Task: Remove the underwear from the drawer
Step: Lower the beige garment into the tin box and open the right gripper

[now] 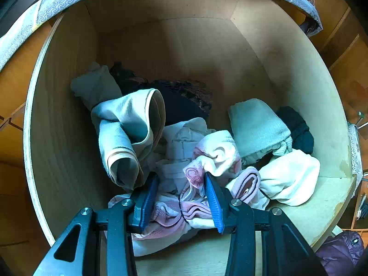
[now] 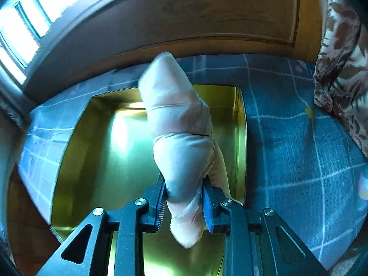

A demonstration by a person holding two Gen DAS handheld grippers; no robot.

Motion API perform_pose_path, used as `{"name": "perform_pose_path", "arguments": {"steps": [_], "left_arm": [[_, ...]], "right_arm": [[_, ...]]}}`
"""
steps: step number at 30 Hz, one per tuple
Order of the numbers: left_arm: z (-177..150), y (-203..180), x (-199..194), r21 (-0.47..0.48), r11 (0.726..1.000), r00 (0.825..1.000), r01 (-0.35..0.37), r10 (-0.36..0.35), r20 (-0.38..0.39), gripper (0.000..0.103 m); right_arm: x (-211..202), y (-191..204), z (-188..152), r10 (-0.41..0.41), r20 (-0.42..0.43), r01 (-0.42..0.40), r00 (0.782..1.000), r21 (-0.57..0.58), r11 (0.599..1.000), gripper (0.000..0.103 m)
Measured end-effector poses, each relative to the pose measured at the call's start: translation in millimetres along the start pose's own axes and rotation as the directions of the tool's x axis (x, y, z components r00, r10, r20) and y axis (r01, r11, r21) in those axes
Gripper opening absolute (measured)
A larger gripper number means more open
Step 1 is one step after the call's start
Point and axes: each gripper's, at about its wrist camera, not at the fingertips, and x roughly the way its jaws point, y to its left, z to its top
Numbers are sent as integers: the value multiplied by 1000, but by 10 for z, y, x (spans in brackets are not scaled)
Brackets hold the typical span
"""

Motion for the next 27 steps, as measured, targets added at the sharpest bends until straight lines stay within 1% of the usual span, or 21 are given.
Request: {"name": "perform_pose_path", "arguments": {"steps": [2, 4, 8, 11, 15, 17, 23, 24, 25, 26, 27], "left_arm": [[0, 10, 2, -1, 1000, 1000, 2, -2, 0, 42], [-2, 21, -1, -4, 1000, 1000, 5, -5, 1, 42], [-8, 31, -5, -5, 1000, 1000, 7, -7, 3, 42], [-10, 43, -7, -7, 1000, 1000, 9, -9, 3, 42], [-15, 51, -7, -11, 1000, 1000, 11, -11, 4, 42], [-17, 50, -6, -10, 1000, 1000, 10, -10, 5, 42], [-22, 56, -7, -14, 1000, 1000, 12, -12, 5, 42], [-23, 51, -9, -13, 1000, 1000, 10, -10, 6, 42], [-16, 55, -4, -9, 1000, 1000, 10, -10, 5, 42], [-16, 56, -4, -11, 1000, 1000, 12, -12, 5, 42], [-14, 62, -4, -14, 1000, 1000, 14, -14, 4, 42]], "right_arm": [[96, 3, 44, -23, -14, 23, 1000, 1, 1000, 32], [144, 28, 64, -58, -10, 58, 998, -13, 998, 34], [219, 26, 106, -95, -5, 95, 995, -26, 995, 36], [235, 38, 114, -110, 0, 110, 994, -21, 994, 37], [252, -24, 139, -123, 5, 123, 992, 3, 992, 45], [249, -20, 137, -138, 14, 138, 990, -6, 990, 46], [206, 55, 105, -135, 37, 136, 990, -31, 990, 59], [187, 64, 91, -132, 40, 133, 990, -33, 991, 63], [172, 73, 86, -134, 45, 135, 990, -33, 990, 74], [155, 79, 81, -143, 52, 145, 988, -33, 989, 77], [127, 84, 67, -136, 61, 139, 989, -37, 990, 77]]}}
